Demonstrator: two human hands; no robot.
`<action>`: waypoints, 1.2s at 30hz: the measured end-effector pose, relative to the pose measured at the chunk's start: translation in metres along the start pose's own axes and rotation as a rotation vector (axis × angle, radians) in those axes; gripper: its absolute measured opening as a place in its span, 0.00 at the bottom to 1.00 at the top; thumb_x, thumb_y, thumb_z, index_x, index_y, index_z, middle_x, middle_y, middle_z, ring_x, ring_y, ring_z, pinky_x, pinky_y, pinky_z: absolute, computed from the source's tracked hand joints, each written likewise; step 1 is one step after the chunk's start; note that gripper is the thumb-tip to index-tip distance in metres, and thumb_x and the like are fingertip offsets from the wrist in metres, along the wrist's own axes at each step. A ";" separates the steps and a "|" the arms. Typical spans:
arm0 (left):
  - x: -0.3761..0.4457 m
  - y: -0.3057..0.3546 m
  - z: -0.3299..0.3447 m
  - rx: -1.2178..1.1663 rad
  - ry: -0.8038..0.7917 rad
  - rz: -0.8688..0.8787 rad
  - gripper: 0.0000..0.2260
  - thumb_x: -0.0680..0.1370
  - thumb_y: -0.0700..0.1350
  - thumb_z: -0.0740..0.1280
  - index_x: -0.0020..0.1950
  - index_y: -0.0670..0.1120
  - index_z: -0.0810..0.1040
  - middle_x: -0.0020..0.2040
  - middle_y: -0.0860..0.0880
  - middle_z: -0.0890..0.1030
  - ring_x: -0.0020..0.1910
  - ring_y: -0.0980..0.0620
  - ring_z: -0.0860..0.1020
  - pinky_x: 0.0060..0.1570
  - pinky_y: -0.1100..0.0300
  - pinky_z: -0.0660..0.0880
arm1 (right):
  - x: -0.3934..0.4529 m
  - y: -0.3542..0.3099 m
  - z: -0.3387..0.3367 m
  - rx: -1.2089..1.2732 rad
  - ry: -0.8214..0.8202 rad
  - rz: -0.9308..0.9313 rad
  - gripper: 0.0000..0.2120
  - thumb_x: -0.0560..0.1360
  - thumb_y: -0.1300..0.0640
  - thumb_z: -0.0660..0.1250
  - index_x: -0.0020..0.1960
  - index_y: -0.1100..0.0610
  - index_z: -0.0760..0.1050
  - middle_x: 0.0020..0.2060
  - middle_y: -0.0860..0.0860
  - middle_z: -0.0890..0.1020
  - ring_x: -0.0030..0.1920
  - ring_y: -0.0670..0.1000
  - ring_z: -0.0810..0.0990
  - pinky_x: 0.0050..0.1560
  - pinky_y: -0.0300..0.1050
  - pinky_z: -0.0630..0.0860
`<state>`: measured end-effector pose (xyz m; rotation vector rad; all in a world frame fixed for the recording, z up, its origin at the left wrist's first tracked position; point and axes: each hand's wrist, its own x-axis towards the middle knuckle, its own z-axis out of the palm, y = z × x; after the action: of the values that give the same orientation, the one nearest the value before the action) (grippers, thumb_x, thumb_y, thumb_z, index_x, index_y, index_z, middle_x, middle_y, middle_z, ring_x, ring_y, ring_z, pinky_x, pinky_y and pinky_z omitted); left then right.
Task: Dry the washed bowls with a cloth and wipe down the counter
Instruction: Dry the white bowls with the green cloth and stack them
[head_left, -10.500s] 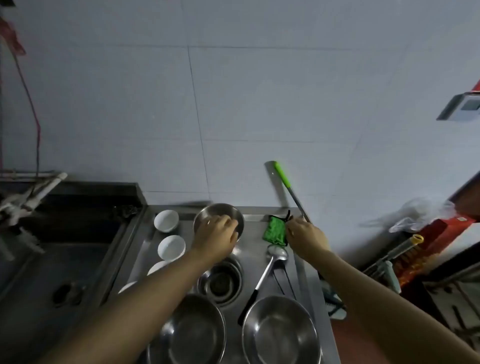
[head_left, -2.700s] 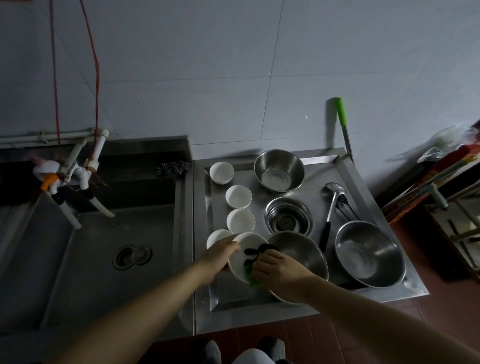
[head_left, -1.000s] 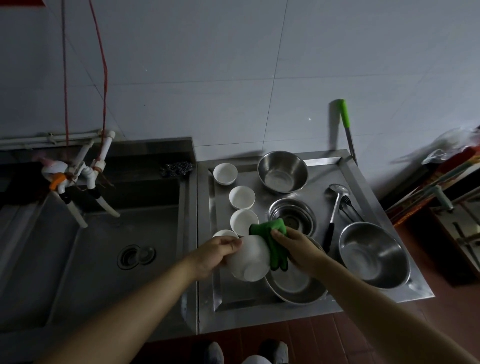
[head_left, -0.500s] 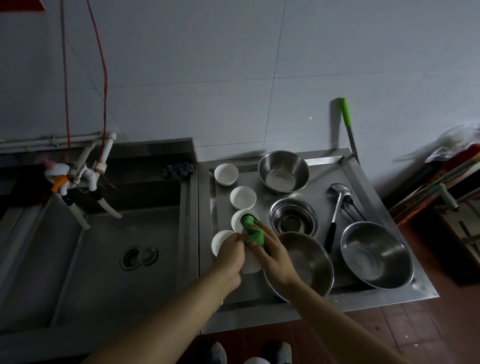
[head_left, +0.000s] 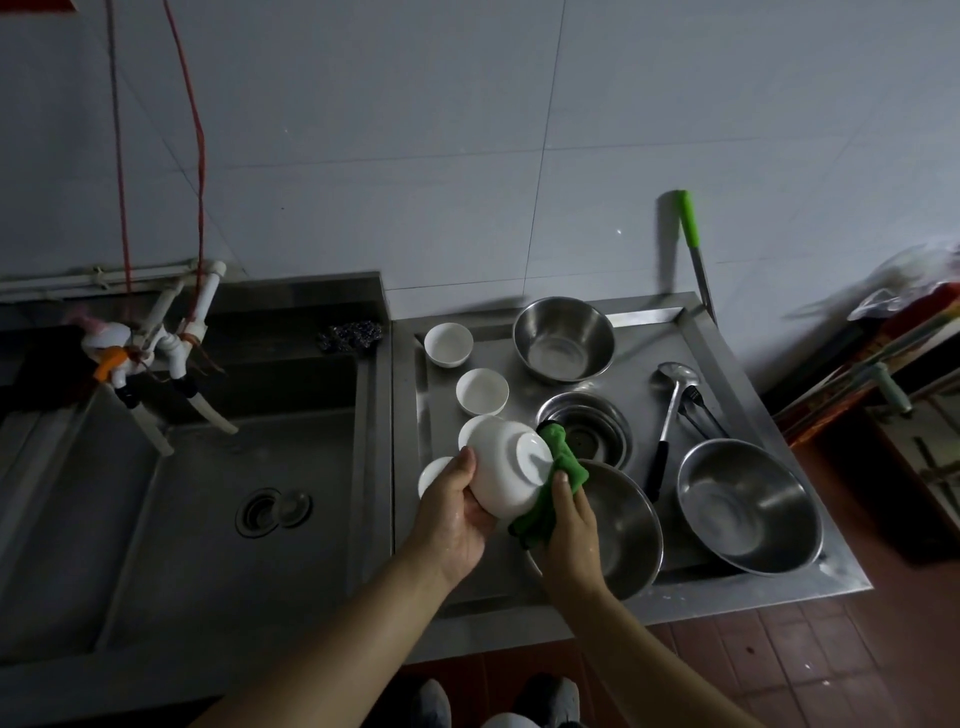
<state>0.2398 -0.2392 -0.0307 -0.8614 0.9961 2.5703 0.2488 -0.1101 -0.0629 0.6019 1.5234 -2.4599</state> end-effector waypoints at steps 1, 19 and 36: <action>-0.002 0.001 -0.001 0.025 -0.020 0.003 0.22 0.80 0.53 0.63 0.69 0.43 0.74 0.63 0.39 0.81 0.64 0.40 0.79 0.63 0.44 0.75 | 0.001 -0.006 -0.001 0.059 -0.017 0.031 0.18 0.82 0.48 0.59 0.70 0.50 0.73 0.59 0.56 0.82 0.54 0.57 0.82 0.55 0.61 0.76; -0.001 -0.015 0.019 0.056 0.199 -0.030 0.15 0.79 0.45 0.64 0.61 0.38 0.80 0.56 0.36 0.84 0.56 0.38 0.83 0.60 0.43 0.79 | -0.013 0.003 0.001 -0.968 -0.241 -0.733 0.26 0.81 0.51 0.62 0.75 0.34 0.61 0.78 0.42 0.62 0.79 0.47 0.57 0.76 0.54 0.61; -0.005 -0.009 0.005 -0.038 0.181 -0.010 0.17 0.83 0.49 0.62 0.65 0.39 0.77 0.57 0.36 0.83 0.59 0.39 0.82 0.57 0.47 0.79 | -0.019 0.017 -0.009 -1.000 -0.266 -0.634 0.25 0.83 0.47 0.56 0.79 0.43 0.59 0.79 0.41 0.58 0.79 0.44 0.53 0.77 0.51 0.58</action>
<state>0.2453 -0.2292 -0.0289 -1.1226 0.9899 2.5466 0.2744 -0.1109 -0.0715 -0.4236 2.7206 -1.5585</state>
